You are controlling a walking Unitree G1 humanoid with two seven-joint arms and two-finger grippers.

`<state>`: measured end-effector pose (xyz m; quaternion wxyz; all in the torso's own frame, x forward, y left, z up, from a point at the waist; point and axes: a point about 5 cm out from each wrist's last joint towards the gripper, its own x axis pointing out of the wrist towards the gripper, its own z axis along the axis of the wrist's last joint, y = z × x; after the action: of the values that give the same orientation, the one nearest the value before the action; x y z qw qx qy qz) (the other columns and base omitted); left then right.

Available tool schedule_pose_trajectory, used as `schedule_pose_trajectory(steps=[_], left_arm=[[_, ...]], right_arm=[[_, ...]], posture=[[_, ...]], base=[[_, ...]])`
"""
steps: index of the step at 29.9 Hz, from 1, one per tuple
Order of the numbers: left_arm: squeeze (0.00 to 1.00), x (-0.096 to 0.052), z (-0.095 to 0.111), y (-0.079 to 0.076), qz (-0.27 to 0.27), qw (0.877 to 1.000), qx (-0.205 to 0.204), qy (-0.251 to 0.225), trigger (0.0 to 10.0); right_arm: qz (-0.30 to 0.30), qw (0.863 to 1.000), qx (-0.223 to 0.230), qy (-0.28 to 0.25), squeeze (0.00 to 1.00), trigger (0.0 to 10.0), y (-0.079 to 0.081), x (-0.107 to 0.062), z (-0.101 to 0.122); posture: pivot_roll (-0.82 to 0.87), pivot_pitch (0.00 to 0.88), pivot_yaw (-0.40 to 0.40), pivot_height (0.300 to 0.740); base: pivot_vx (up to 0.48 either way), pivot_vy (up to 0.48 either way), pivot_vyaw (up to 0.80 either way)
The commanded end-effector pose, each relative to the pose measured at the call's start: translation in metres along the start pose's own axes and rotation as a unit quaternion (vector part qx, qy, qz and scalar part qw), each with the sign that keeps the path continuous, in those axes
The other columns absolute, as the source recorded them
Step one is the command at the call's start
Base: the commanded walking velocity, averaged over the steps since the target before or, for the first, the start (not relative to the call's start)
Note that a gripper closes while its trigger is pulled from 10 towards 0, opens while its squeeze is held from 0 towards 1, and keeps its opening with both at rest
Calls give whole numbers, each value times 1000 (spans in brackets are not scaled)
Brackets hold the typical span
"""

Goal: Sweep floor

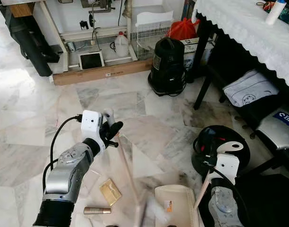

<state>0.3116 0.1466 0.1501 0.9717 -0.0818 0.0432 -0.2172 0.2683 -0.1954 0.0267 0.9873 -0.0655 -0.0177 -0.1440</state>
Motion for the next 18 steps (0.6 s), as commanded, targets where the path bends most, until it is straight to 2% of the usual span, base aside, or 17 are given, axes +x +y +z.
schedule_pose_trajectory(steps=[1, 8, 13, 18], left_arm=[[0, 0, 13, -3, -7, 1000, -10, -23, 10000], [0, 0, 15, -6, -13, 999, -27, -25, 10000], [0, 1, 17, -10, -21, 997, -71, -36, 10000], [0, 1, 15, -17, -40, 995, -90, -29, 10000]], right_arm=[[-13, 1000, 2, 27, 0, 10000, -5, -4, -8], [-14, 1000, 7, 19, 0, 10000, -5, -1, -5], [-18, 1000, 14, 14, 0, 10000, -8, 2, -2], [-23, 999, 23, 9, 0, 10000, -9, 4, 0]], posture=[[146, 167, -8, 740], [146, 166, -7, 740], [143, 165, -8, 740], [143, 164, -8, 740]], base=[[0, 0, 0], [0, 0, 0], [0, 0, 0], [0, 0, 0]])
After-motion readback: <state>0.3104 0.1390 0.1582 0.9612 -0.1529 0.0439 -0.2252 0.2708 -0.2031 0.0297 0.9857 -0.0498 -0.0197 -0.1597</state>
